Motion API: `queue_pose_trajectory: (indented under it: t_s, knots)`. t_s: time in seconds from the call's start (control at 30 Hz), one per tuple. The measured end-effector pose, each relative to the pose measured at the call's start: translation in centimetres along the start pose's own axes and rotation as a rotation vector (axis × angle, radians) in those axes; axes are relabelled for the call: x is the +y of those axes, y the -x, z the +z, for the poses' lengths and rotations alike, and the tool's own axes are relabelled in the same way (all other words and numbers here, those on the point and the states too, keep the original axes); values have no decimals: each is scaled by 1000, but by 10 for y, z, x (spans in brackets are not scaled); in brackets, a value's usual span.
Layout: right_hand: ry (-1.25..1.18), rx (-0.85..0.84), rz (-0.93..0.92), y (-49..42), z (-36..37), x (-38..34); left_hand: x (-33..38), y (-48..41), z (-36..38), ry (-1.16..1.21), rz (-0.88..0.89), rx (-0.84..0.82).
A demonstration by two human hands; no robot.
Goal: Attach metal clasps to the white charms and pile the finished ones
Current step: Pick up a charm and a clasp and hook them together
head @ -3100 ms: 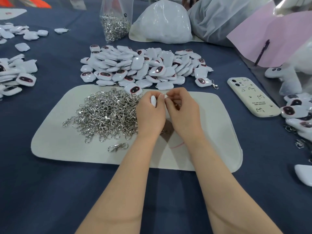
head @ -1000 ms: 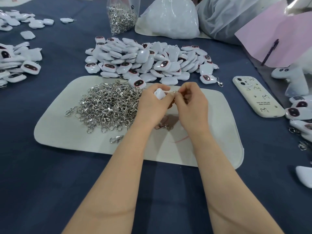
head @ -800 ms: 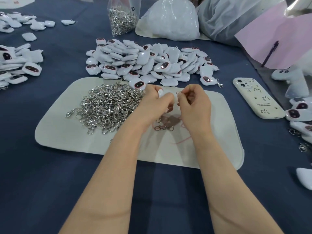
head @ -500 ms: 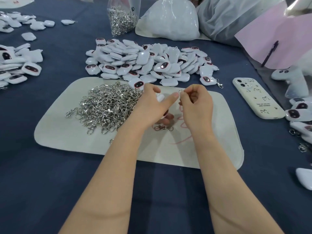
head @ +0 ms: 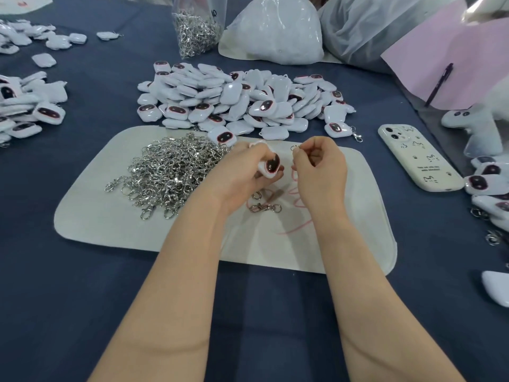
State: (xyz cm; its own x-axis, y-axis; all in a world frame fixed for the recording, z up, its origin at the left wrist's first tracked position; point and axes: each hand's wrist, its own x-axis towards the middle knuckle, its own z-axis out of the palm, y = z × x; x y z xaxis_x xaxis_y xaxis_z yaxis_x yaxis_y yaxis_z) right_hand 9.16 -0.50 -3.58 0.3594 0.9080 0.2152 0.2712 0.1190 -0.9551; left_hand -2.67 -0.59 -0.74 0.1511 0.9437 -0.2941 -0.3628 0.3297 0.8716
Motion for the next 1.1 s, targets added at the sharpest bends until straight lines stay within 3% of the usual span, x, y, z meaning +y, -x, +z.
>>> queue_pose_trajectory:
  t_s: [0.33, 0.5, 0.77, 1.1]
  knots:
    - [3, -3, -13, 0, 0, 0, -8, -5, -8, -148, 97, 12]
    - [-6, -4, -18, 1, 1, 0, -12, -5, -4, -241, 161, 103]
    - [71, -35, -100, 4, 2, 0, -14, -3, -4, -646, 362, 44]
    - [114, -129, -169, 4, 3, 4, -19, -9, -7, -702, 399, 113]
